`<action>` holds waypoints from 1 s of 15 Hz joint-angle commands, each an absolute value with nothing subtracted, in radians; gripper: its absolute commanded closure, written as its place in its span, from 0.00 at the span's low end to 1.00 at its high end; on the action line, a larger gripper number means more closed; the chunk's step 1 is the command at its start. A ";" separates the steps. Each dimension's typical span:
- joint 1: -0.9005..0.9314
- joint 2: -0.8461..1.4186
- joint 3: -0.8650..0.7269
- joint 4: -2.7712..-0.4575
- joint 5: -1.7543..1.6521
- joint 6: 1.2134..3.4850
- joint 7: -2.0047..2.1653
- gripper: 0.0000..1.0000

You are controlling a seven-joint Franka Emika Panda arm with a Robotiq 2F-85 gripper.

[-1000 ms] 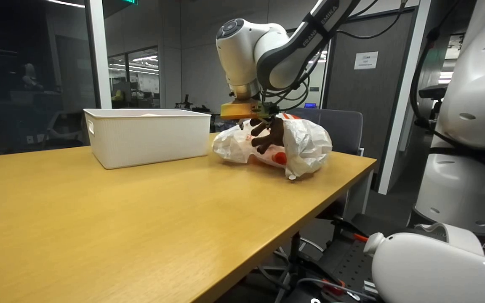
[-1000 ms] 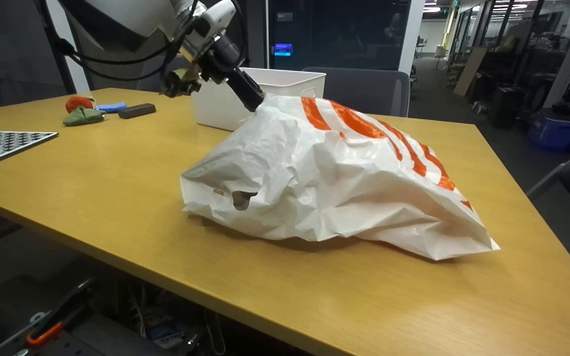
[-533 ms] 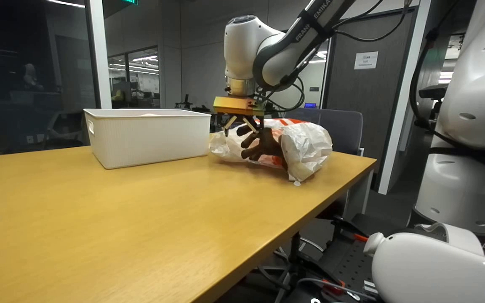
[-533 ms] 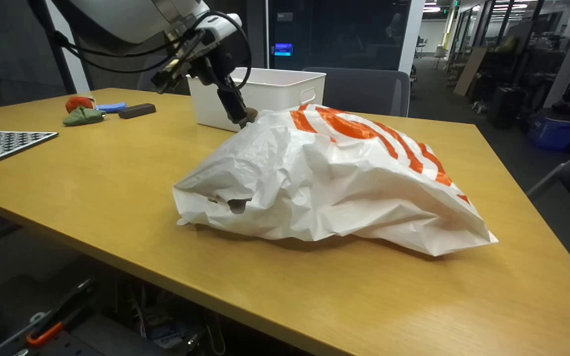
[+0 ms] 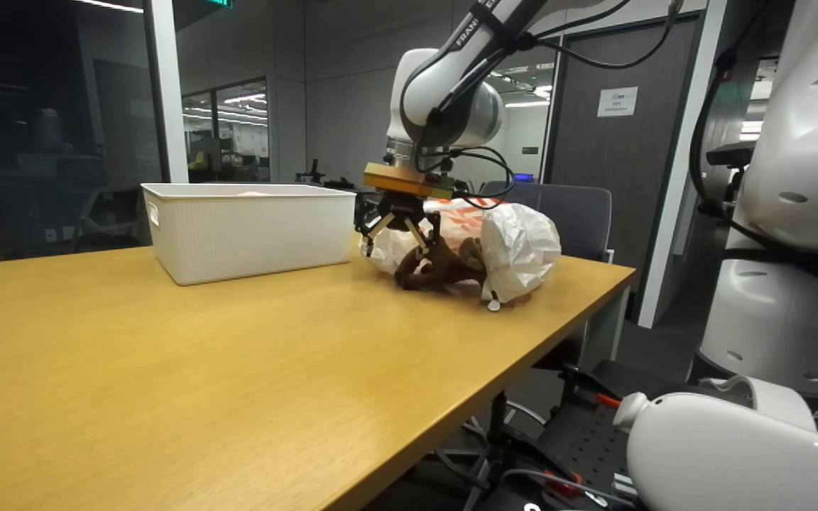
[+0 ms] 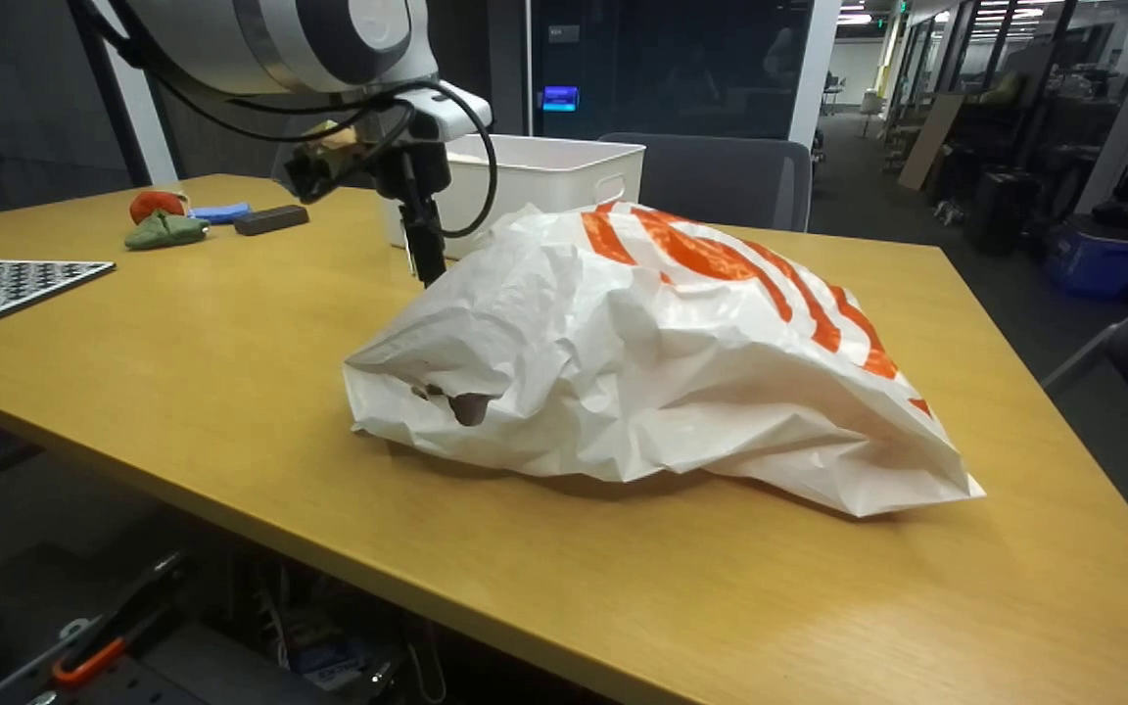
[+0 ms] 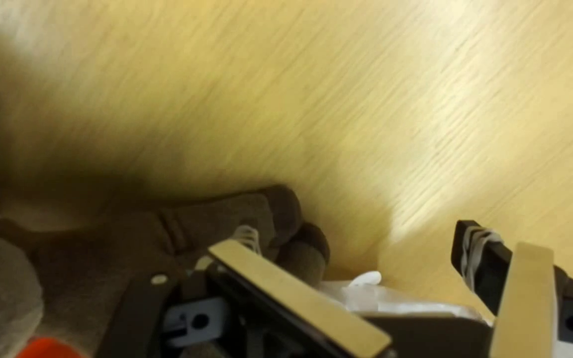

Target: Put the two shirts in the white basket and then put the yellow container and toy moose in the plastic bag

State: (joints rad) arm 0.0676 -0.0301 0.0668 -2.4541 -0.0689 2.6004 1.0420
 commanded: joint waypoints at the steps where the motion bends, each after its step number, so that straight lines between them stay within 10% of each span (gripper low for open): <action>1: 0.064 -0.049 0.067 -2.429 0.009 2.501 0.952 0.00; 15: 0.074 -0.084 0.120 -2.372 -0.520 2.144 1.258 0.00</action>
